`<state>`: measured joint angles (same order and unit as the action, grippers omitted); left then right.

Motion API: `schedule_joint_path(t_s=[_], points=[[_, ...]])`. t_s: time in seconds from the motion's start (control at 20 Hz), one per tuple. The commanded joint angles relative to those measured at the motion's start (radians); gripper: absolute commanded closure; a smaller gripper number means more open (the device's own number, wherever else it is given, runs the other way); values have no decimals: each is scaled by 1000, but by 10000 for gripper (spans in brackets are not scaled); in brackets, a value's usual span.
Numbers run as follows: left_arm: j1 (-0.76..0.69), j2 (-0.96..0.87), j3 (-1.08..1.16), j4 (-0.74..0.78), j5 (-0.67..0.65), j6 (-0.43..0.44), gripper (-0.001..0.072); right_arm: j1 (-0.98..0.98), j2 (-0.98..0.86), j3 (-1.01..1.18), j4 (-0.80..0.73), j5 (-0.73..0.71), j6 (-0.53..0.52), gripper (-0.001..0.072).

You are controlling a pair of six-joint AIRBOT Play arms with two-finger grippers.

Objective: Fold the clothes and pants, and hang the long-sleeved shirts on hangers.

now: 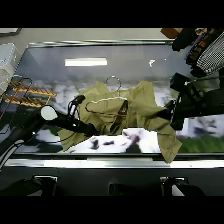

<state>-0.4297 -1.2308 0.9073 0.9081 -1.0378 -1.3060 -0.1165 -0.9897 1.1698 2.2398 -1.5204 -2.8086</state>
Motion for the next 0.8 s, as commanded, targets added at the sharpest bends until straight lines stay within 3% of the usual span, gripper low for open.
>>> schedule_joint_path(t_s=[0.0, 0.1, 0.2, 0.6, 0.75], points=[[-185, -2, -17, -33, 282, -162, 154, 0, 3, 0, 31, 11, 5, 691], [-263, -13, -17, -28, 466, -273, 154, 0, 3, 0, 31, 11, 5, 691], [-315, -35, -17, 13, 558, -365, 155, 0, 3, 0, 29, 14, 5, 691], [-352, -114, -17, 224, 635, -572, 202, 0, 3, 0, 30, 31, 5, 690], [-335, -98, -16, 408, 537, -739, 204, 0, 3, 0, 29, 31, 16, 690]])
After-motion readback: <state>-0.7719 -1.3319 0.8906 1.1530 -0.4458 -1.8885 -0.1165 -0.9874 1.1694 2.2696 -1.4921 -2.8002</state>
